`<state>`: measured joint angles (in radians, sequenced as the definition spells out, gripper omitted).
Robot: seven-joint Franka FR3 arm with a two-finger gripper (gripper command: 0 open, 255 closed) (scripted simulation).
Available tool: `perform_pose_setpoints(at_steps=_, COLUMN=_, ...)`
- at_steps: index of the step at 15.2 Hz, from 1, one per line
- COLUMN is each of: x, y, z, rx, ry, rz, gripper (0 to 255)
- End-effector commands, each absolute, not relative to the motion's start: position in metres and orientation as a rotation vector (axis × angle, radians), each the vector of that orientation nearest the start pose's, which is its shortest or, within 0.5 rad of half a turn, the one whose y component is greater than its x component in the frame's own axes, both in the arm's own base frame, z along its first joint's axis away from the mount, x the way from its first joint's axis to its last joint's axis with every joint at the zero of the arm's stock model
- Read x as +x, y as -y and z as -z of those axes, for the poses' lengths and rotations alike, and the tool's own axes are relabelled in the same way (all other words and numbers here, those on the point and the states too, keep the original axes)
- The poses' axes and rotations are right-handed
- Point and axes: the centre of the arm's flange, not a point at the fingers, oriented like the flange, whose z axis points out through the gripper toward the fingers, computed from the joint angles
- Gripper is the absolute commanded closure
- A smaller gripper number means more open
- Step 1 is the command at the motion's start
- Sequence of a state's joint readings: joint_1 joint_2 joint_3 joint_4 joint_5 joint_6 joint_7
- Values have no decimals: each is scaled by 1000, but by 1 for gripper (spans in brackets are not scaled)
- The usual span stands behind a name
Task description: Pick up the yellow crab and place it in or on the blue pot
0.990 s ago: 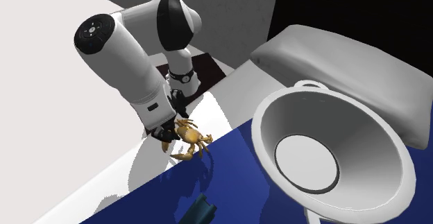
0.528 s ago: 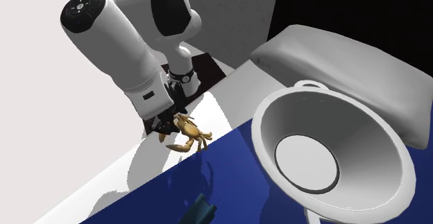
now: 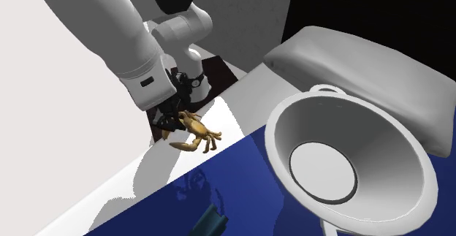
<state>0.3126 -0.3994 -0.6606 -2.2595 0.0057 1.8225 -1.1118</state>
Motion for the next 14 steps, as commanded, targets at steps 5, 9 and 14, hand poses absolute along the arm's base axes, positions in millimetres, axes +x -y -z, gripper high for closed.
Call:
perform_pose_setpoints(at_steps=5, x=410, y=166, z=-510, rx=-2642, ry=1141, rz=106, gripper=255)
perform_pose_setpoints(at_steps=9, x=410, y=166, z=-531, rx=-2642, ry=1141, rz=106, gripper=255)
perform_pose_setpoints(at_steps=14, x=410, y=166, z=-557, rx=-2642, ry=1141, rz=106, gripper=255)
